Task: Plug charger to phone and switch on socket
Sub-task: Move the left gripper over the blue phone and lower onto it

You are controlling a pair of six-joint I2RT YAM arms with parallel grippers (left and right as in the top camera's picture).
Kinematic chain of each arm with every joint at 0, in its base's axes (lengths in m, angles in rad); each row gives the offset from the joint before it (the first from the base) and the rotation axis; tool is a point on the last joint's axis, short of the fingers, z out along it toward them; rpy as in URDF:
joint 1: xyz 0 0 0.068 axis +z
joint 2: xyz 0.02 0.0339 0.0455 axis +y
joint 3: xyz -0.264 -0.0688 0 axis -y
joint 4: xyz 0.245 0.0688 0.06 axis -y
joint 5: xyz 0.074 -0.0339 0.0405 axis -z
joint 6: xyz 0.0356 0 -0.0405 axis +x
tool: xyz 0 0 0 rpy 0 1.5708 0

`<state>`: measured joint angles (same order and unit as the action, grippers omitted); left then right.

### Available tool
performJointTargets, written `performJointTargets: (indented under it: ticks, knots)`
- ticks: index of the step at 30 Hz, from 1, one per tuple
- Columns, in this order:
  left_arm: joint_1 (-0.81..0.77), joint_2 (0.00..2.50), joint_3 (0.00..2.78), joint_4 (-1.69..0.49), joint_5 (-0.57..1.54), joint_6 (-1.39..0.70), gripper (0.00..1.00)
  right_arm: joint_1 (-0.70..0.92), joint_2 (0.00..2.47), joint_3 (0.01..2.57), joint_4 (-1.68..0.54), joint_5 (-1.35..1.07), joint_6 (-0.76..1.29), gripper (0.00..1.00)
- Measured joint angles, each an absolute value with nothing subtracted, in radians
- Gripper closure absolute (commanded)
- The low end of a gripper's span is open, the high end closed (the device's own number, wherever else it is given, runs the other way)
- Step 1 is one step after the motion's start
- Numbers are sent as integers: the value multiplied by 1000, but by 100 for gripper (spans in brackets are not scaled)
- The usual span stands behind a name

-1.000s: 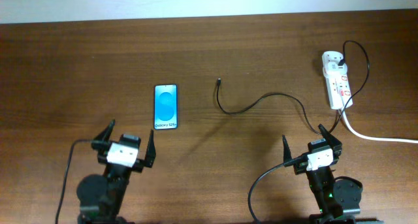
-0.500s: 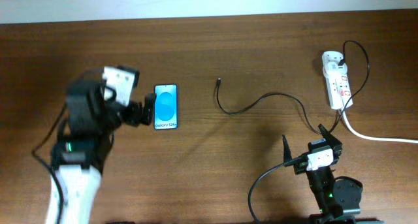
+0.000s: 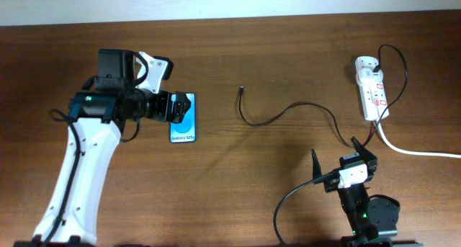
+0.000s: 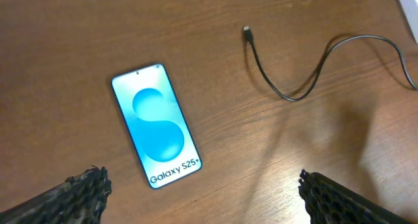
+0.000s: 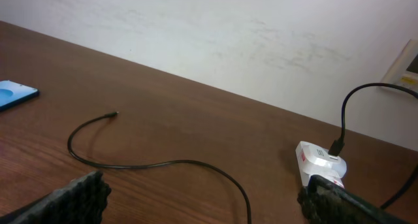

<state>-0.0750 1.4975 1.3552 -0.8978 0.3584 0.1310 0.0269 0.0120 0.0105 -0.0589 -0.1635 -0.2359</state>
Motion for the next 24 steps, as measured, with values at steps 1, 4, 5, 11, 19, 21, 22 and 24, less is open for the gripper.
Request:
performJointTargets:
  ticks: [1,4,5,11,19,21,22,24]
  knots:
    - [-75,1505,1355,-898,355,115,1,27,12,10,-59,-163,-236,2]
    - [-76,1552,1355,-899,320,35,1,27,12,10,-59,-163,-236,2]
    - [-78,1565,1358,-905,301,7,1,27,12,11,-59,-163,-236,2]
    - [-94,1639,1461,-1000,181,-89,1,27,12,10,-59,-163,-236,2]
    - [-176,1831,1556,-1050,59,-105,1,27,12,10,-59,-163,-235,1]
    - [-184,1885,1556,-1050,51,-115,1,27,12,10,-59,-163,-236,2]
    - [-186,1902,1556,-1044,51,-122,1,27,12,10,-59,-163,-236,2]
    - [-187,1932,1556,-1020,47,-133,1,27,12,10,-59,-163,-236,1]
